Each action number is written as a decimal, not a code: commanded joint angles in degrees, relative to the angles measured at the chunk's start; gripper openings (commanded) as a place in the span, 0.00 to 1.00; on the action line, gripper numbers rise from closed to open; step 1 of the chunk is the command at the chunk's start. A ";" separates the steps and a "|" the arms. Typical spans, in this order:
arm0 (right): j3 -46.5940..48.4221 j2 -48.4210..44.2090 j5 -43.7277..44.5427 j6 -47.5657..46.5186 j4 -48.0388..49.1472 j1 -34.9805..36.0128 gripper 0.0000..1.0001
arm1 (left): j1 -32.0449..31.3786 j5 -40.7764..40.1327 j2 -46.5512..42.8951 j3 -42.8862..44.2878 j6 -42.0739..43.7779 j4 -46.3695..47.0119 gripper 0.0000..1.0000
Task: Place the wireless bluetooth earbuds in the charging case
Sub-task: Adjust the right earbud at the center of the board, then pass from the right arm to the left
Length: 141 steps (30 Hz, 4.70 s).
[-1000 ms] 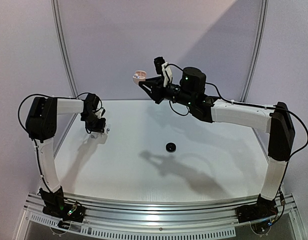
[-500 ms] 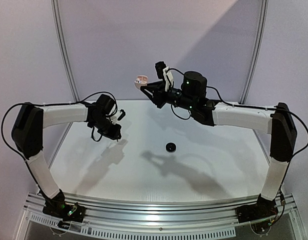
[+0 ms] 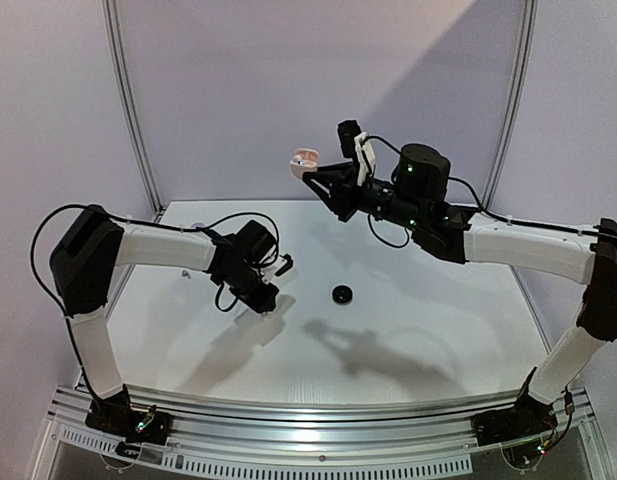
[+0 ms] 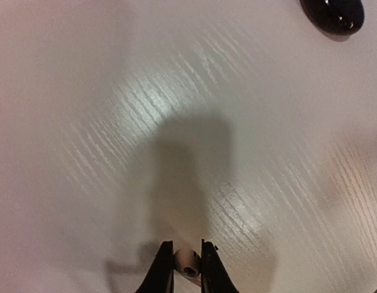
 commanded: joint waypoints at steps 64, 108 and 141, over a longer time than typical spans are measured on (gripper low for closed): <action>28.90 16.04 -28.11 -3.46 -6.28 10.06 0.00 | 12.84 39.47 -55.16 -31.30 -23.02 71.67 0.52; 29.34 16.24 -28.06 -4.38 -5.29 10.24 0.00 | 12.26 42.11 -54.54 -31.50 -21.83 71.40 0.28; 29.03 16.61 -27.64 -5.13 -7.93 9.96 0.00 | 12.26 42.77 -54.05 -29.36 -22.75 73.69 0.29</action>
